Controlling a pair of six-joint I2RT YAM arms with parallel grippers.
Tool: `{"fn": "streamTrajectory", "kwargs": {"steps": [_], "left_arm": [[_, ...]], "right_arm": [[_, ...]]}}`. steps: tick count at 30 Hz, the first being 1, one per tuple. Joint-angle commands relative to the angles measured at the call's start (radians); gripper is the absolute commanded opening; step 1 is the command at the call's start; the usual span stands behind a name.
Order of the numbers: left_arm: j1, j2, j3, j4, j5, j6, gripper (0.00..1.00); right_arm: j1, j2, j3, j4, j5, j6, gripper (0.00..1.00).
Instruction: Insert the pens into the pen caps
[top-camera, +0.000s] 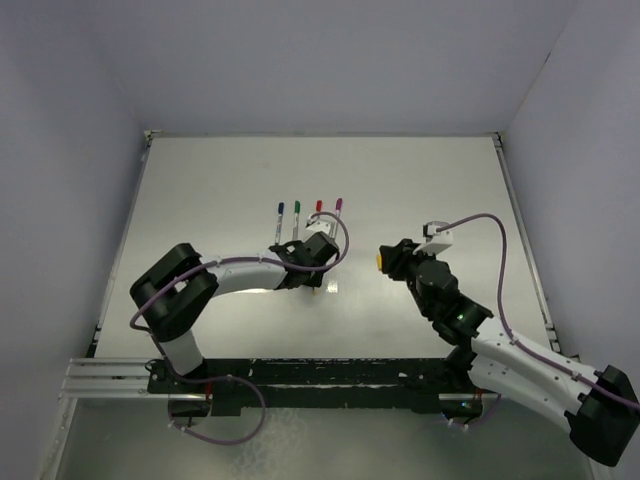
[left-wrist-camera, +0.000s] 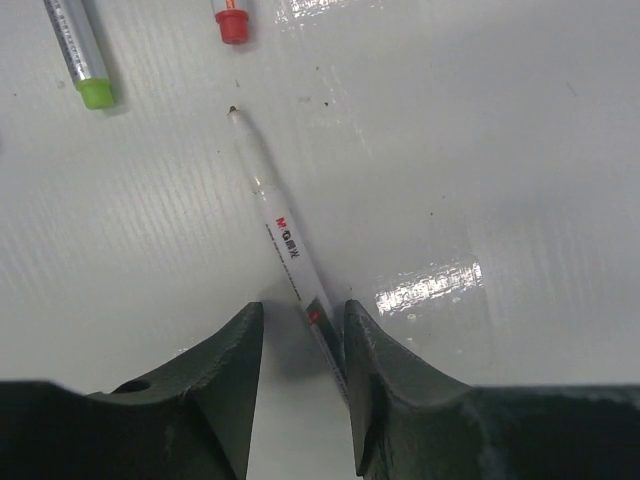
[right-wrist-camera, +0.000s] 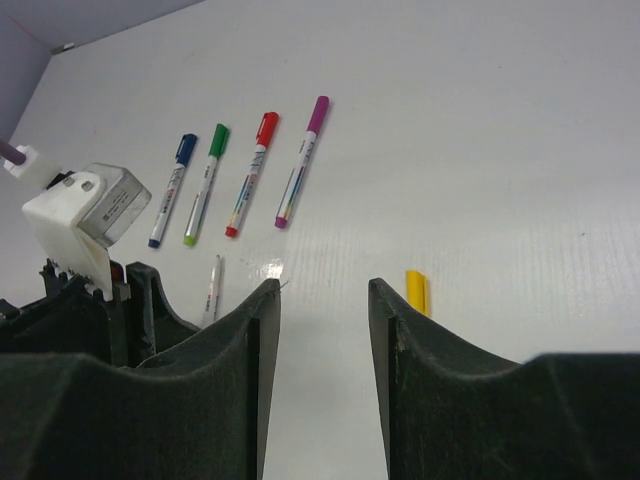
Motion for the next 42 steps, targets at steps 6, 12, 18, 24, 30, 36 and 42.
{"fn": "streamTrajectory", "kwargs": {"steps": [6,12,18,24,30,36,42], "left_arm": [[0.001,0.022,-0.117,-0.118,0.118,-0.029,0.26],[0.000,0.022,-0.173,-0.094,0.174,-0.025,0.00],[-0.001,-0.051,-0.204,-0.084,0.224,0.005,0.00],[-0.012,-0.242,-0.228,0.016,0.260,0.059,0.00],[-0.021,-0.355,-0.231,0.080,0.254,0.094,0.00],[-0.023,-0.362,-0.238,0.173,0.297,0.110,0.00],[-0.023,-0.362,-0.254,0.235,0.321,0.124,0.00]], "right_arm": [[0.003,-0.064,0.026,-0.002,0.054,0.018,0.44],[0.004,-0.031,0.073,-0.093,0.111,0.038,0.44],[0.004,0.116,0.178,-0.263,0.181,0.067,0.45],[-0.057,0.309,0.281,-0.344,0.095,0.059,0.40],[-0.165,0.439,0.303,-0.288,-0.069,0.026,0.39],[-0.181,0.579,0.379,-0.289,-0.113,-0.025,0.38],[-0.182,0.667,0.416,-0.263,-0.160,-0.054,0.36]]}}
